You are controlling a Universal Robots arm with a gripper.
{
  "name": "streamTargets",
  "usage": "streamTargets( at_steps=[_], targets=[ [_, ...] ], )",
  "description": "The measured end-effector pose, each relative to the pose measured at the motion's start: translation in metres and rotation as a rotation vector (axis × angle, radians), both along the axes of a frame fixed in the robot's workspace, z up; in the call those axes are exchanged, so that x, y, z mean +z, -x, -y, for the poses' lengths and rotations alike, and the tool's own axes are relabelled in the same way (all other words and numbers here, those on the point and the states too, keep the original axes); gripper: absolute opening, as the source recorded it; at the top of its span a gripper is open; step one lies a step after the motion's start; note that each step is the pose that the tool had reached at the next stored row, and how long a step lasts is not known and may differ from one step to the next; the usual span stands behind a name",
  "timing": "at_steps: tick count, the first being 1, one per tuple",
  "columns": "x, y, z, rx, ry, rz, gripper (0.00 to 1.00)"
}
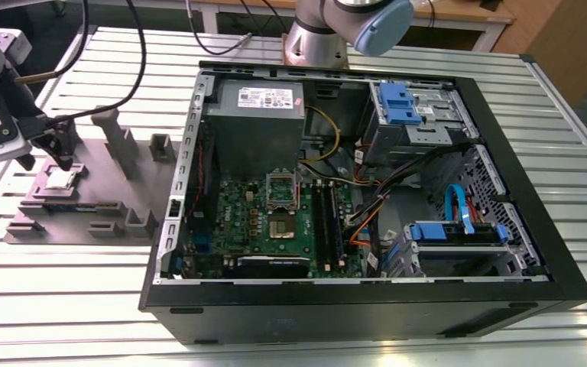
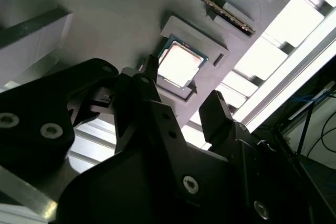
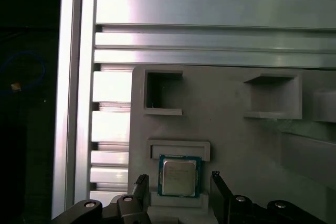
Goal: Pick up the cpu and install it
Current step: 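Pick up the cpu and move it towards the insertion slot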
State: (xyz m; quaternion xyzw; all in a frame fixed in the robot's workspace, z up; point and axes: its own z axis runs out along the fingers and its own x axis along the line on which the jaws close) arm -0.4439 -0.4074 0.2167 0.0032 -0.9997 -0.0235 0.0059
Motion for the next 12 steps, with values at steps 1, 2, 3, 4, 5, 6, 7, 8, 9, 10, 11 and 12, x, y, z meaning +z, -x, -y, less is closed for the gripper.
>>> streamTargets(
  at_steps=[1, 2, 3, 4, 5, 6, 7, 8, 9, 10, 11, 12],
  targets=[
    [0.0000, 0.0000, 0.0000, 0.000, 0.0000, -0.0001, 0.58],
    [-0.0002, 0.0000, 0.0000, 0.000, 0.0000, -0.0001, 0.58],
    [-0.0004, 0.0000, 0.0000, 0.000, 0.0000, 0.0000, 0.58],
    [-0.0004, 0.0000, 0.0000, 0.000, 0.0000, 0.0000, 0.58],
    [-0.0005, 0.0000, 0.0000, 0.000, 0.0000, 0.0000, 0.58],
    [-0.0005, 0.0000, 0.0000, 0.000, -0.0001, 0.0000, 0.58],
    [-0.0005, 0.0000, 0.0000, 0.000, 0.0000, 0.0000, 0.58],
    [-0.0005, 0.0000, 0.0000, 0.000, 0.0000, -0.0001, 0.58],
    [-0.0006, 0.0000, 0.0000, 0.000, 0.0000, 0.0000, 0.58],
    [-0.0007, 0.0000, 0.0000, 0.000, 0.0000, 0.0000, 0.58],
    [-0.0010, 0.0000, 0.0000, 0.000, -0.0001, 0.0001, 0.58],
    [-0.0013, 0.0000, 0.0000, 0.000, 0.0001, 0.0002, 0.58]
  ],
)
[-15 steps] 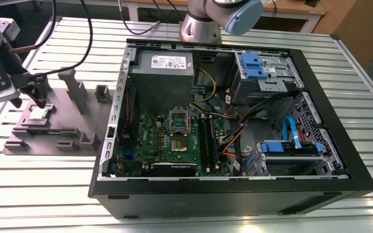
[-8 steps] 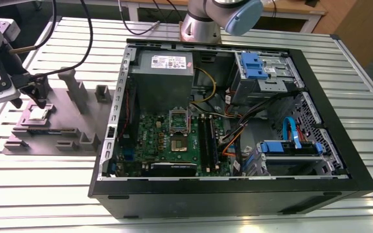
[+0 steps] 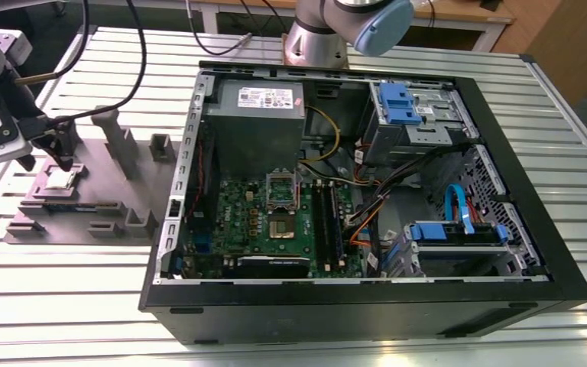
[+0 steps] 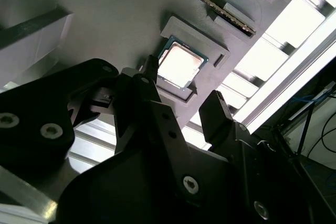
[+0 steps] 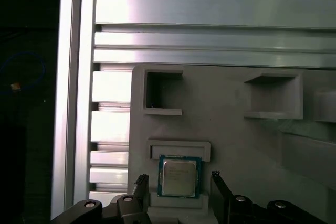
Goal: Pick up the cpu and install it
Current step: 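Pick up the cpu and move it towards the insertion slot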
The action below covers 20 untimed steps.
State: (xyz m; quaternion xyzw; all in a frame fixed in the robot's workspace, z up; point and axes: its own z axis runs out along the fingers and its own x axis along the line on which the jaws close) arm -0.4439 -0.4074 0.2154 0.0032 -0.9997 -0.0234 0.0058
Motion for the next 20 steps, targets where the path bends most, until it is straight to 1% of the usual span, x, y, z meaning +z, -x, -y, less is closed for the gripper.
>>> streamTargets(
  at_steps=[5, 12, 20],
  targets=[
    [-0.0050, 0.0000, 0.0000, -0.005, 0.0006, -0.0002, 0.58],
    [-0.0158, 0.0000, 0.0003, -0.017, 0.0006, -0.0001, 0.58],
    [-0.0211, -0.0008, 0.0007, -0.024, 0.0007, -0.0003, 0.58]
  ],
)
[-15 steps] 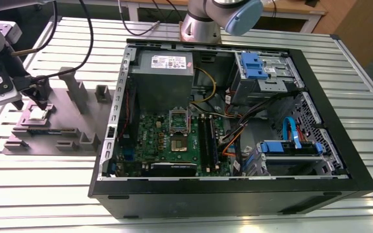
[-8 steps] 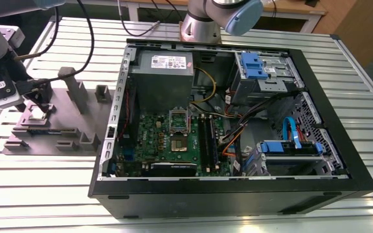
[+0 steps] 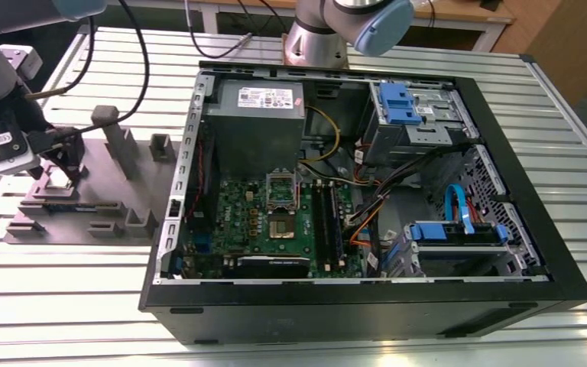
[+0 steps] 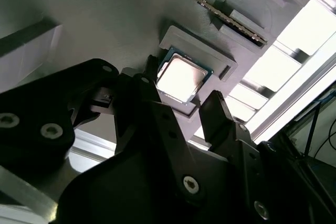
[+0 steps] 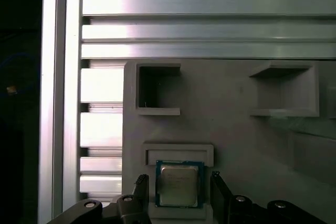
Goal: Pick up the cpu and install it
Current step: 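Pick up the cpu and move it towards the insertion slot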
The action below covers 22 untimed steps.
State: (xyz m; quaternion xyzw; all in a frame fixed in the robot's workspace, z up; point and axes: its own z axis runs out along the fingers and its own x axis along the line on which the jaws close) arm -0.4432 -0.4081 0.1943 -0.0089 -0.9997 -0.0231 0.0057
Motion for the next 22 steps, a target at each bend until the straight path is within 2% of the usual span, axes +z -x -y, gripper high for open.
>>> streamTargets(
  at_steps=[5, 8, 22],
  targets=[
    [-0.0027, -0.0004, 0.0004, -0.004, 0.0011, 0.0002, 0.58],
    [-0.0035, -0.0008, 0.0004, -0.005, 0.0084, 0.0000, 0.58],
    [-0.0102, -0.0022, 0.0004, -0.007, 0.0083, 0.0001, 0.58]
  ],
)
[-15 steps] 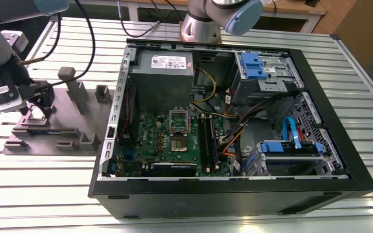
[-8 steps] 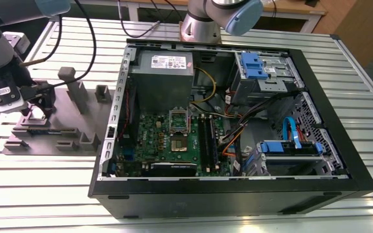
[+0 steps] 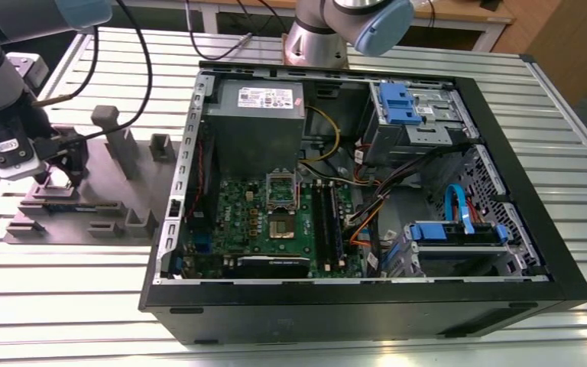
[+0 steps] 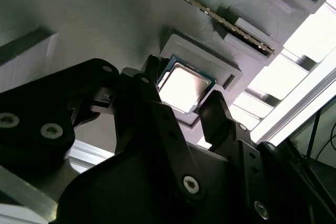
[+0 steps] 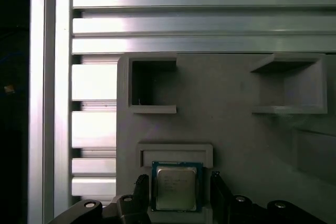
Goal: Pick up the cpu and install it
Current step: 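Pick up the cpu and move it towards the insertion slot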
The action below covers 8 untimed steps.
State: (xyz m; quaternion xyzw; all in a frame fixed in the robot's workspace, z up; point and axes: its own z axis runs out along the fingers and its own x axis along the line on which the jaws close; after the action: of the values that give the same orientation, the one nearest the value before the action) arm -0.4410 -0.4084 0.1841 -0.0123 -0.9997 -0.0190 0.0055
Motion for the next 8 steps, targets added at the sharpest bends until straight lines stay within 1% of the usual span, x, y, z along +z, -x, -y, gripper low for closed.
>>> streamTargets(
  at_steps=[8],
  targets=[
    [-0.0022, 0.0003, 0.0000, 0.000, 0.0001, -0.0002, 0.58]
  ],
)
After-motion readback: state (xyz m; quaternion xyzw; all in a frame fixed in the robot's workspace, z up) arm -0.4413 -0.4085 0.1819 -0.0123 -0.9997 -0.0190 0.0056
